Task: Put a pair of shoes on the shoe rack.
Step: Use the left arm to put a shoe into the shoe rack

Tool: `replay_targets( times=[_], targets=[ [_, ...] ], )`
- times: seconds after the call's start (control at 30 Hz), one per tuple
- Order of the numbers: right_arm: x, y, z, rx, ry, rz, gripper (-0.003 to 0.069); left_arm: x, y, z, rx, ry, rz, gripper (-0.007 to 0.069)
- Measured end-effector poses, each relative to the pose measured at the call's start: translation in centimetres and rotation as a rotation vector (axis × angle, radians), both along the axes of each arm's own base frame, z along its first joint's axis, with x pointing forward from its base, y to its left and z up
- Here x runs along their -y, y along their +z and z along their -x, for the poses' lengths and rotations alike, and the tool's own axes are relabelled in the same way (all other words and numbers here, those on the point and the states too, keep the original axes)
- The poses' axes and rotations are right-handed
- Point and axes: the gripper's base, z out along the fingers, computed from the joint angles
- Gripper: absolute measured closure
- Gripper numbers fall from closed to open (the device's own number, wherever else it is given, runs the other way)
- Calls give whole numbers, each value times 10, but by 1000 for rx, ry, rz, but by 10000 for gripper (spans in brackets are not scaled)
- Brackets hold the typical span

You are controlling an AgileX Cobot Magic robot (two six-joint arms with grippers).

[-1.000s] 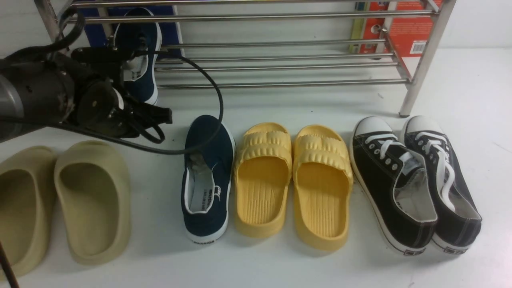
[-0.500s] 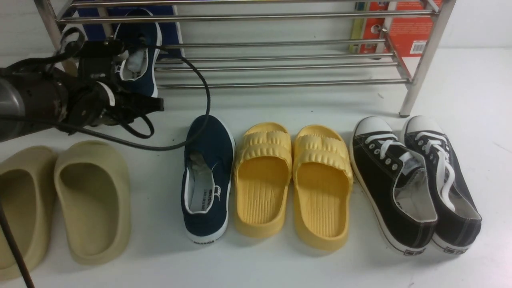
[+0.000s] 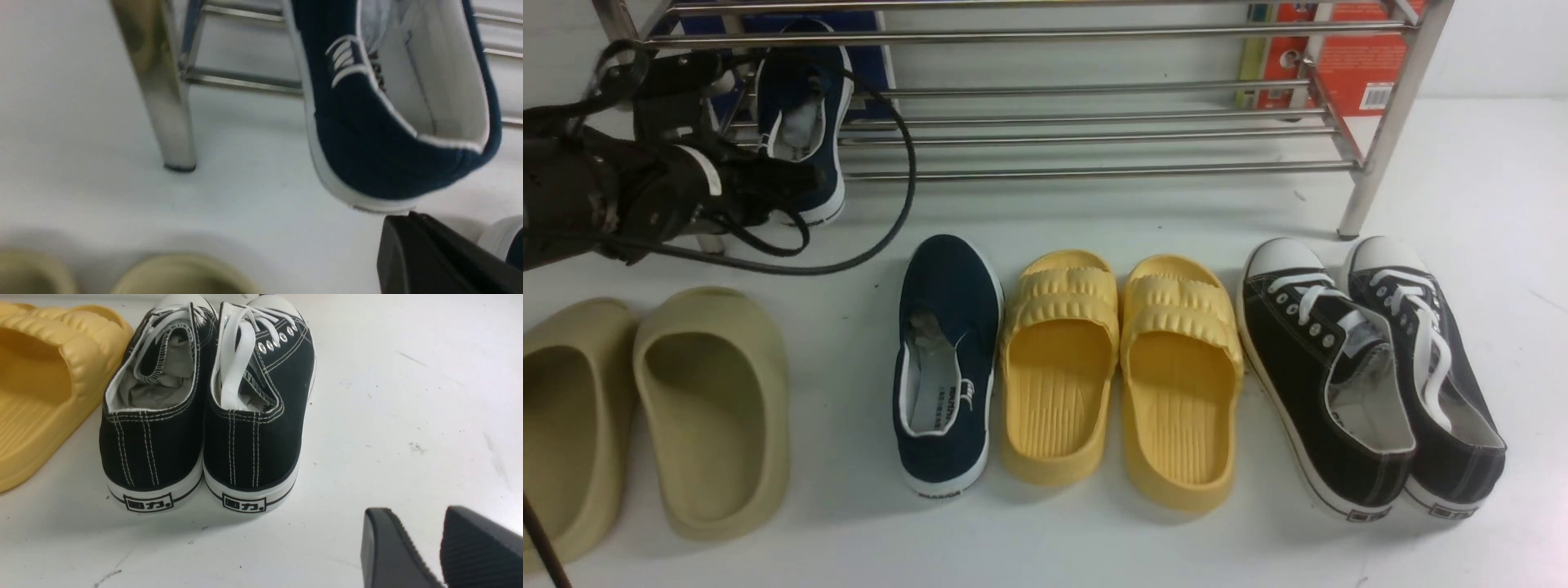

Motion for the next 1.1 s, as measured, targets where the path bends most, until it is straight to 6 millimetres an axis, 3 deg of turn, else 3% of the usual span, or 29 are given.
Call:
replay_targets(
  times=[0.13,0.27,0.43,0.63,0.77,1.1],
  targets=[
    [0,0,0,0,0,0,419,16,14,24,-146,27,-34,638],
    [0,0,0,0,0,0,419,35,23,31,-292,4,-53,638],
    [0,0,0,0,0,0,419,42,35,4,-339,-63,-7,638],
    [0,0,0,0,0,0,419,39,6,-33,-344,-101,-3,638],
    [0,0,0,0,0,0,419,41,-9,-43,-323,-110,-7,638],
    [0,0,0,0,0,0,419,36,-10,-58,-187,-145,-145,638]
  ],
)
